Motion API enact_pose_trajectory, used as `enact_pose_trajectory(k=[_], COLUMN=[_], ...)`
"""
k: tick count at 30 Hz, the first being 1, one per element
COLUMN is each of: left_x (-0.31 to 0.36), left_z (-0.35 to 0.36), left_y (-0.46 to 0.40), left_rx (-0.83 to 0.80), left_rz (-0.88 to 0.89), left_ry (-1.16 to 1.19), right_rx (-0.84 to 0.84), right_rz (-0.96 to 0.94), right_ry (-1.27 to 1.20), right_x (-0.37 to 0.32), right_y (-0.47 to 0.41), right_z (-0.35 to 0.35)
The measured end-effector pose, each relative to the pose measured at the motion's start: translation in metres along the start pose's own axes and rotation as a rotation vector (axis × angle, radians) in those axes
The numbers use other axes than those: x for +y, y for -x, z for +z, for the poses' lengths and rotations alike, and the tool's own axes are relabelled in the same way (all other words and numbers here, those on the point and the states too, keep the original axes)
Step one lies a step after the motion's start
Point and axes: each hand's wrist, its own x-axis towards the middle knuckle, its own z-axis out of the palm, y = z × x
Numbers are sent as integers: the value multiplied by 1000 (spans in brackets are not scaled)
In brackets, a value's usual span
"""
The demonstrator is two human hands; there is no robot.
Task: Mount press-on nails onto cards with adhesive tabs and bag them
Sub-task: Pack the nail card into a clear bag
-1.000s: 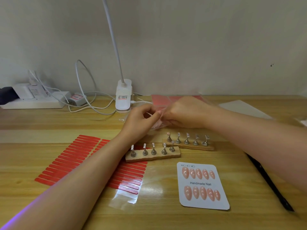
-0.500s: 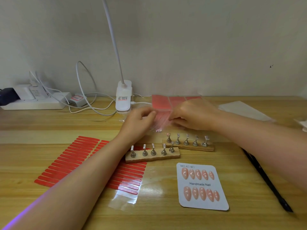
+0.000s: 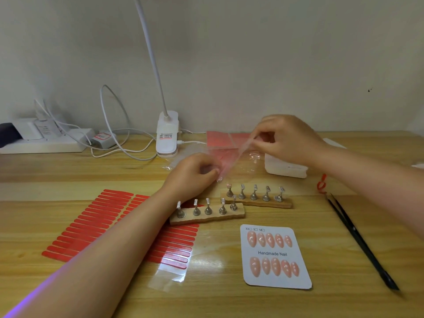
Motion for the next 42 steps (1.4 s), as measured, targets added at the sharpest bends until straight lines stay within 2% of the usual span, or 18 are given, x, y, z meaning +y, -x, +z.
enact_pose_trajectory(k=[4,8,11,14,16,20,22,25,27,29,35,42], left_x=[-3,2,15,40,60,97,111,120,120,118,106,95], left_z=[1,-1,-9,-28,-44,-64,-64,-60,-60,-61,-60,-54], left_y=[-1,1,3,2,3,10,16,23,25,29,42,63], left_rx=[17,158,258,321,334,185,38,-267,-419,-505,-493,-515], left_rz=[28,125,160,102,133,225,247,283,270,239,92,-113], left_ry=[-27,-38,51,280,340,340,316,266,269,274,314,405], right_rx=[173,292,305,269,251,143,45,-94,-104,-80,-21,3], right_rz=[146,311,440,503,530,479,401,255,219,225,354,531], right_ry=[-148,-375,-634,-871,-971,-1068,-1015,-890,-843,-835,-862,-1025], right_x=[2,-1,-6,-16,-23,-36,-44,-60,-65,-67,-75,-87], right_y=[3,13,27,46,59,81,91,99,103,105,111,127], right_z=[-12,-26,-35,-41,-42,-46,-49,-56,-59,-61,-55,-36])
